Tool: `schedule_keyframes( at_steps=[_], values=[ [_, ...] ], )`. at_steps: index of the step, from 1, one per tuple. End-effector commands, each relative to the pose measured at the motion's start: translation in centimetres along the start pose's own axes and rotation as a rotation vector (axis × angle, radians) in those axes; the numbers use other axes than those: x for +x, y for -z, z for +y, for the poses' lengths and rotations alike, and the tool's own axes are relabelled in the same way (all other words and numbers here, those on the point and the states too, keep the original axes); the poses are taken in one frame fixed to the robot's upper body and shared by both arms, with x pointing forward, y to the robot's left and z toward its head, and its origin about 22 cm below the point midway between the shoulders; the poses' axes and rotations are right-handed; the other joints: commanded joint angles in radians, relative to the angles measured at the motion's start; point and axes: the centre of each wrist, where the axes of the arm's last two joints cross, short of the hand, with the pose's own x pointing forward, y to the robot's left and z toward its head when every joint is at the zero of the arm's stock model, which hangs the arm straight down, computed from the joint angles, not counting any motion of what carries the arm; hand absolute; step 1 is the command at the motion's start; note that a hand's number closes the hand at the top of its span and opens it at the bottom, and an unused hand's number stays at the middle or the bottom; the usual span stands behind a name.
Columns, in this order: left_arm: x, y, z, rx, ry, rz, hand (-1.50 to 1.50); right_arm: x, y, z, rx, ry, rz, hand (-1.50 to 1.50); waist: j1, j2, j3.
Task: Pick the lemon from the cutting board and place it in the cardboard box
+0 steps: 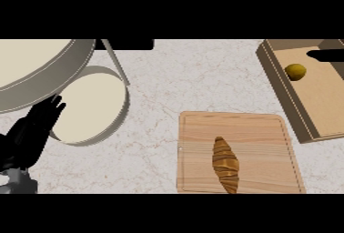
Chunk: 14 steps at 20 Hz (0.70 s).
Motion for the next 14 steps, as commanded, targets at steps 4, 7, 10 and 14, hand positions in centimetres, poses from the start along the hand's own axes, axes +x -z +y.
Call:
schedule_keyframes(
  at_steps=[4, 7, 10, 14],
  values=[
    [1.5, 0.6, -0.4, 0.004, -0.014, -0.004, 0.00, -3.2, 1.7, -4.1, -0.141, 0.217, 0.042, -1.50, -0.012, -0.003, -0.001],
    [-0.6, -0.7, 0.6, 0.010, 0.022, 0.013, 0.00, -4.2, 2.4, -6.9, -0.128, 0.266, 0.059, -1.50, -0.016, -0.007, -0.002],
    [0.2, -0.2, 0.9, 0.020, -0.006, 0.024, 0.00, -6.8, 1.9, -8.8, -0.131, 0.289, 0.049, -1.50, -0.023, -0.007, -0.002],
    [0.1, 0.1, 0.0, 0.008, -0.011, 0.000, 0.00, -8.1, 1.4, -12.0, -0.064, 0.275, 0.018, -1.50, -0.021, -0.007, -0.002]
  ],
)
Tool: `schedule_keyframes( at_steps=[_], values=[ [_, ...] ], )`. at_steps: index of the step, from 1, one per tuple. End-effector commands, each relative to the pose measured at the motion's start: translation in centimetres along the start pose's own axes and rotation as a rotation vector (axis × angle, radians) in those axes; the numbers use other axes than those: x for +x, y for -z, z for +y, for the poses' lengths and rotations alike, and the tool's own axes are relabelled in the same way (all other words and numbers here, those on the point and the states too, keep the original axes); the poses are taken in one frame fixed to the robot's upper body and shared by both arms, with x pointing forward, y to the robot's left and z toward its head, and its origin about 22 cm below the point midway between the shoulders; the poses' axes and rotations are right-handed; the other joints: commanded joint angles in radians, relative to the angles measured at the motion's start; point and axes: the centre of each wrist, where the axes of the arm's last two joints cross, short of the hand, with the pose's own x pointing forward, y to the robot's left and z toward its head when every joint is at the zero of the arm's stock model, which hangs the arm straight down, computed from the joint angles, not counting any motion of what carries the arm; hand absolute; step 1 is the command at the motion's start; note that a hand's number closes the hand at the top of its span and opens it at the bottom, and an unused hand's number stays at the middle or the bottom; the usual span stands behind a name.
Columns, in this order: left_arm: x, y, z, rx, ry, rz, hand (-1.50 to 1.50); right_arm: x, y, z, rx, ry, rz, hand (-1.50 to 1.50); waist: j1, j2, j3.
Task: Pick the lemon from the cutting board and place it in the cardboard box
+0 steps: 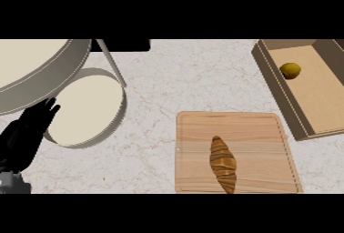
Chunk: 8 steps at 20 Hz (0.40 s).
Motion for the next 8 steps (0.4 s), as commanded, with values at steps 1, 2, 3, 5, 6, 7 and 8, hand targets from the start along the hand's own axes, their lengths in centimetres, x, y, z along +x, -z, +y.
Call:
schedule_keyframes(
  at_steps=[1, 2, 3, 5, 6, 7, 8],
  values=[
    [-1.3, -0.1, -1.6, -0.010, -0.012, 0.000, 0.00, -0.5, -0.3, -3.5, 0.018, 0.005, -0.009, -1.50, 0.005, 0.002, 0.000],
    [-1.7, -0.9, 0.6, 0.004, 0.010, -0.004, 0.00, -1.0, -0.6, -4.4, 0.020, 0.016, -0.021, -1.50, 0.006, 0.002, 0.000],
    [0.0, -0.4, 1.1, -0.017, 0.009, 0.005, 0.00, -1.4, -1.5, -3.9, 0.028, 0.022, -0.029, -1.50, 0.008, 0.002, 0.000],
    [1.3, 0.6, 0.0, -0.005, -0.007, 0.010, 0.00, -3.7, -1.5, -6.8, 0.042, 0.002, -0.043, -1.50, 0.003, 0.002, 0.000],
    [-1.4, 0.7, 0.5, -0.009, 0.004, -0.007, 0.00, -2.6, -0.5, -8.2, 0.031, 0.016, -0.031, -1.50, 0.005, 0.004, 0.000],
    [0.6, -2.1, 0.1, -0.019, 0.013, -0.014, 0.00, -2.9, -0.7, -6.4, 0.022, -0.007, -0.033, -1.50, 0.018, 0.004, 0.000],
    [0.2, 1.0, 0.2, -0.009, -0.010, -0.002, 0.00, -2.9, -0.6, -6.5, 0.040, 0.000, -0.021, -1.50, 0.014, 0.005, 0.000]
  ],
)
